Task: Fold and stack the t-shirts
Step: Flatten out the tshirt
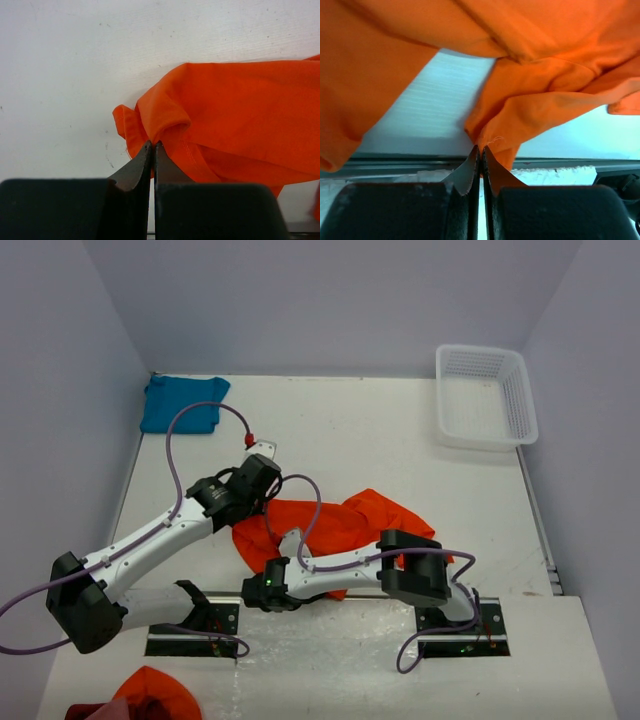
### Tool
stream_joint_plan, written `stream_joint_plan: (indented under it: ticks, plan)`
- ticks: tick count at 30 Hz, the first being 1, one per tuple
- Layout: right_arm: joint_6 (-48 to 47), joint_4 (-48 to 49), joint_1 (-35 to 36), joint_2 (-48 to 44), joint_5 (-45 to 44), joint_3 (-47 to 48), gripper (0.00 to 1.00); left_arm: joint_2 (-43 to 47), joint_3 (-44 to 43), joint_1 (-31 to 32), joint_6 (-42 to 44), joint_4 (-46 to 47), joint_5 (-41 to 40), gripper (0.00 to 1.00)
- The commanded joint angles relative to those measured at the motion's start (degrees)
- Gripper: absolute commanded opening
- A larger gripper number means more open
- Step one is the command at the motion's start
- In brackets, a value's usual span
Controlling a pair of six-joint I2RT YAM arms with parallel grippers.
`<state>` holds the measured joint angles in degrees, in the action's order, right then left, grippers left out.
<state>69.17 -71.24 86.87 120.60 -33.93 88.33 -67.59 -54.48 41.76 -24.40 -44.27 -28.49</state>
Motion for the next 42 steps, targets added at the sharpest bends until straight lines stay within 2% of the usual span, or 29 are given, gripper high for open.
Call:
stream_joint_plan:
  ticks: [1, 4, 5, 7, 9, 11, 12, 13, 14, 15, 16, 17, 19, 21, 23, 27, 32, 37, 38, 40, 41, 42]
  plan:
    - [7.6, -9.9, -0.6, -6.2, -6.1, -0.4, 0.0, 1.6, 0.0, -0.2, 0.3, 1.1, 0.5, 0.0]
    - [8.2, -15.5, -2.2, -16.7, -11.1, -1.8, 0.0, 3.9, -1.3, -0.2, -0.6, 1.0, 0.5, 0.0]
    - [7.0, -15.6, -3.2, -23.1, -12.0, -2.2, 0.0, 4.5, -1.9, -0.2, -0.7, 0.9, 0.3, 0.0]
    - [3.3, -15.6, -7.5, -29.0, -15.4, -2.3, 0.0, 6.1, -4.6, -0.2, -0.7, 0.2, 0.3, 0.0]
    - [-5.4, -12.4, -13.9, -36.9, -16.2, -1.9, 0.0, 7.5, -7.6, -0.1, -0.7, -0.5, -0.2, 0.0]
    - [-14.0, -2.9, -18.3, -41.7, -17.8, -1.6, 0.0, 8.2, -10.4, -0.2, -0.4, -1.3, -0.1, 0.0]
    - [-24.9, 1.2, -23.4, -46.1, -17.3, -1.7, 0.0, 9.0, -11.2, -0.2, 0.0, -1.2, 0.1, 0.0]
    - [-29.7, 9.3, -26.0, -48.0, -16.3, -1.6, 0.0, 9.3, -12.0, -0.2, 0.3, -1.3, -0.1, 0.0]
    - [-39.8, 13.7, -31.0, -49.7, -14.6, -1.8, 0.0, 9.1, -14.1, -0.2, 0.4, -1.7, -0.2, 0.0]
    - [-44.5, 17.2, -33.3, -52.1, -13.3, -1.6, 0.0, 8.9, -14.9, -0.2, 0.5, -2.2, -0.3, 0.0]
    - [-48.7, 25.2, -35.4, -53.2, -10.4, -2.0, 0.0, 8.5, -16.6, -0.1, 0.7, -2.4, -1.1, 0.0]
    - [-56.7, 29.4, -40.0, -54.1, -8.5, -2.8, 0.0, 8.4, -17.2, -0.2, 0.8, -2.4, -1.4, 0.0]
    - [-61.1, 37.3, -44.0, -56.1, -5.1, -3.8, 0.0, 8.4, -17.8, -0.2, 1.6, -0.8, -2.2, 0.0]
    - [-65.4, 41.6, -50.6, -56.9, 1.8, -5.4, 0.0, 8.9, -17.4, -0.2, 2.5, 3.0, -2.2, 0.0]
    - [-68.3, 47.8, -55.3, -56.9, 4.3, -7.0, 0.0, 8.6, -17.2, -0.2, 3.5, 5.2, -2.5, 0.0]
    - [-67.3, 48.1, -62.3, -52.3, 9.7, -3.3, 0.0, 5.7, -19.3, -0.3, 5.6, 8.9, -5.9, 0.0]
    - [-68.6, 45.0, -64.3, -47.3, 9.2, 4.3, 0.0, 1.3, -29.6, -1.8, 9.4, 6.1, -8.6, 0.0]
    - [-68.7, 38.9, -64.2, -46.7, 8.2, 17.9, 0.0, -1.9, -45.7, -3.3, 14.5, 0.4, -11.0, 0.0]
    - [-71.2, 38.1, -64.2, -46.9, 8.2, 20.2, 0.0, -2.4, -47.9, -3.3, 16.0, -0.2, -10.7, 0.0]
    - [-72.3, 35.1, -64.3, -46.6, 8.5, 27.8, 0.0, -3.7, -54.2, -3.4, 18.7, -1.4, -10.2, 0.0]
    - [-73.0, 32.0, -64.2, -45.5, 8.9, 34.9, 0.0, -4.2, -57.5, -3.4, 20.7, -2.3, -9.5, 0.0]
    - [-73.5, 30.3, -64.2, -44.9, 9.0, 38.8, 0.0, -4.2, -57.5, -3.4, 21.8, -2.4, -9.0, 0.0]
